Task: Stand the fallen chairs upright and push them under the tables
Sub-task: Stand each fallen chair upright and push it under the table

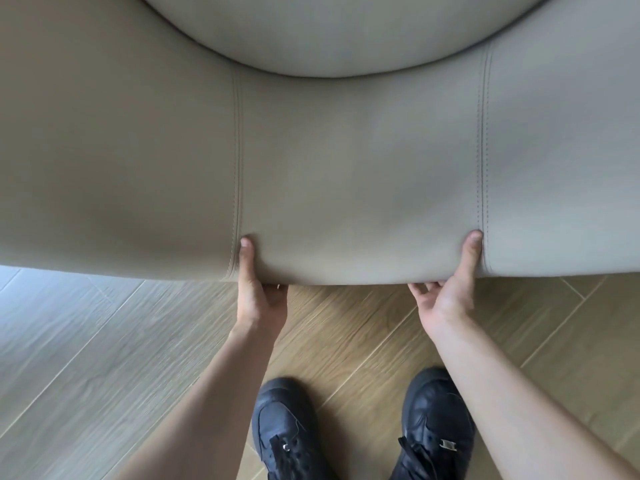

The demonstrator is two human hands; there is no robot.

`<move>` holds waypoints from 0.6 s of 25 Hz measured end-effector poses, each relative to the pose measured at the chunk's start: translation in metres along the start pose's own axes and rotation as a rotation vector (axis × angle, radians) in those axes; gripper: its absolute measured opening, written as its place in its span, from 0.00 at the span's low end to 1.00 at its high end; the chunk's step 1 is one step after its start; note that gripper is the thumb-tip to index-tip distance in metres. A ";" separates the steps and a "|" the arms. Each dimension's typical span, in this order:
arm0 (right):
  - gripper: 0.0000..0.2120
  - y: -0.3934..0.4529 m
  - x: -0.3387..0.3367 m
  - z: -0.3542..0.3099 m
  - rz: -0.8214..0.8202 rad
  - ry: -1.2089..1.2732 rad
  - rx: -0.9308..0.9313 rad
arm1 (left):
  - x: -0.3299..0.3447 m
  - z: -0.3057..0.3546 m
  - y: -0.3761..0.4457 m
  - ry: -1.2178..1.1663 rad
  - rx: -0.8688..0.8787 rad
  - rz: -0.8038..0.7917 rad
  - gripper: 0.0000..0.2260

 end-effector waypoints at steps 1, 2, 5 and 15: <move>0.44 -0.005 -0.004 -0.006 0.014 -0.016 0.004 | -0.001 0.001 -0.008 0.015 -0.004 -0.006 0.33; 0.44 -0.016 -0.010 -0.013 0.039 -0.032 0.010 | -0.004 0.004 -0.022 0.021 -0.007 0.017 0.32; 0.42 -0.057 -0.026 -0.042 0.032 -0.084 0.018 | -0.007 0.018 -0.071 -0.001 -0.080 0.088 0.32; 0.41 -0.238 -0.057 -0.151 0.101 -0.246 0.086 | -0.014 0.122 -0.252 0.150 -0.175 0.275 0.34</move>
Point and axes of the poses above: each hand's wrist, its own y-axis towards the middle knuckle, its own x-axis out of the palm, z = x × y, the point moved 4 cm from there along y, towards the middle knuckle, and after that the axes turned 10 degrees about z, right-handed, at the moved point
